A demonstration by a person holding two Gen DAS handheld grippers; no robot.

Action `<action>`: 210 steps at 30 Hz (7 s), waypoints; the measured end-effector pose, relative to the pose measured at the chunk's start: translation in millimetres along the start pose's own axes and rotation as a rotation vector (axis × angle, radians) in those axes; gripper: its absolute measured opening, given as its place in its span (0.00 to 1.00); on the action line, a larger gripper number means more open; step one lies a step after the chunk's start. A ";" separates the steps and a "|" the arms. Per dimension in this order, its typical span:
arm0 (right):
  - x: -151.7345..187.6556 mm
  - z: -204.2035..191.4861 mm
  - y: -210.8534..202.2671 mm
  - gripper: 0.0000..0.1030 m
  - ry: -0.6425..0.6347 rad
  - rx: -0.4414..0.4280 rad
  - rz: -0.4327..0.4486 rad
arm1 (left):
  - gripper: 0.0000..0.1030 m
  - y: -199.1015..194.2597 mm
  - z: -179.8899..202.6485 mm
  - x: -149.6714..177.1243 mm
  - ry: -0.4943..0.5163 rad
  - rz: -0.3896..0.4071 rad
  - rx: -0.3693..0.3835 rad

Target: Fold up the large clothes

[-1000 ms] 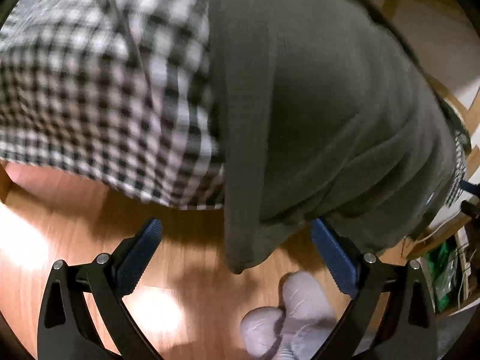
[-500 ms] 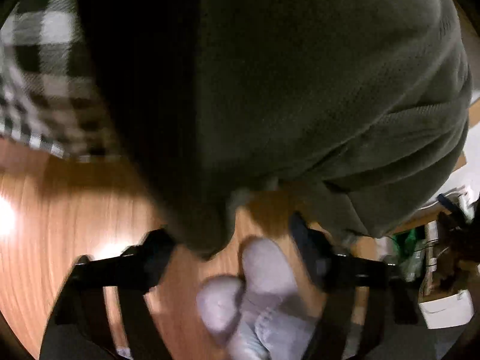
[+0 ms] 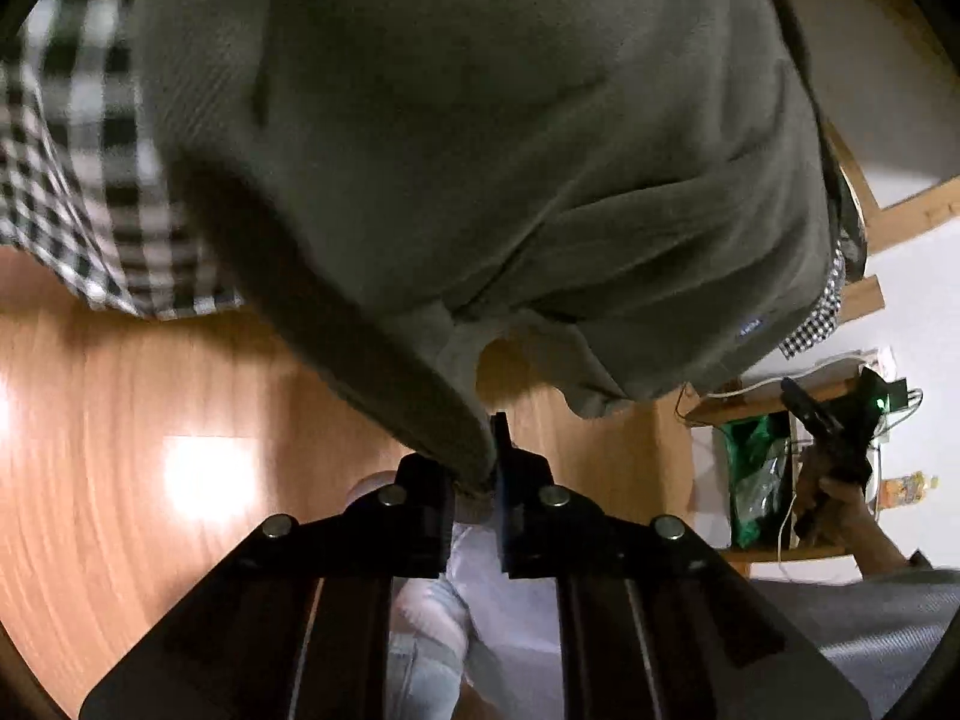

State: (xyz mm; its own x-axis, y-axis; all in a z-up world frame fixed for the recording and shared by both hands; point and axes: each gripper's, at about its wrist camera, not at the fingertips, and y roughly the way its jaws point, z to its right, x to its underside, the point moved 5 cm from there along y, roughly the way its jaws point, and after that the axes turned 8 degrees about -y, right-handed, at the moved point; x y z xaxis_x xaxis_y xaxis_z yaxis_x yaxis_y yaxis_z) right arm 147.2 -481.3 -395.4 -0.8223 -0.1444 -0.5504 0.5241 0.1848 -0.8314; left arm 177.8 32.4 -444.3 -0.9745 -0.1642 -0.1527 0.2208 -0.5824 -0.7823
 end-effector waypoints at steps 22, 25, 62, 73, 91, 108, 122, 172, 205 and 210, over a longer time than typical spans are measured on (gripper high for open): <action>11.6 -0.2 68.8 0.18 0.103 -0.426 -0.154 | 0.11 -30.5 0.6 14.8 0.051 -0.073 -0.080; 16.5 -2.3 32.1 0.15 0.099 -0.514 -0.122 | 0.11 -26.0 -1.4 15.6 0.042 -0.073 -0.068; -364.2 43.0 -109.8 0.14 0.314 -0.837 0.495 | 0.09 -212.7 85.4 -250.5 0.027 0.358 0.177; -445.8 73.2 36.7 0.18 0.573 -0.494 0.079 | 0.11 -176.0 36.1 -344.5 -0.093 0.291 0.062; -502.0 98.0 43.6 0.91 0.857 -0.840 -0.097 | 0.95 -245.5 25.5 -373.3 -0.210 0.430 0.310; -504.6 157.2 33.5 0.97 1.054 -0.665 -0.112 | 0.94 -65.1 147.3 -330.3 0.241 0.428 -0.280; -448.4 -57.9 42.5 0.97 -0.221 0.157 -0.076 | 0.96 -51.0 159.4 -343.8 0.031 0.502 -0.563; -687.5 -76.2 250.1 0.25 -0.284 -0.109 -0.110 | 0.48 2.0 215.1 -619.6 0.205 0.365 -0.455; -446.6 -126.3 -75.2 0.07 -0.618 -0.135 0.512 | 0.11 -118.2 300.2 -295.4 0.474 0.624 -0.436; -378.4 -131.2 -74.1 0.07 -0.671 -0.127 0.445 | 0.11 -79.3 263.9 -238.6 0.412 0.521 -0.445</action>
State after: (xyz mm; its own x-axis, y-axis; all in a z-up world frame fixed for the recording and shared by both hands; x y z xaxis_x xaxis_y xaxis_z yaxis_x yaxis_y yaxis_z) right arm 390.5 -312.8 -115.5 -0.2136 -0.5753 -0.7895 0.7080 0.4657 -0.5309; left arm 403.2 -92.3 -186.4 -0.7056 0.0300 -0.7080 0.7000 -0.1255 -0.7030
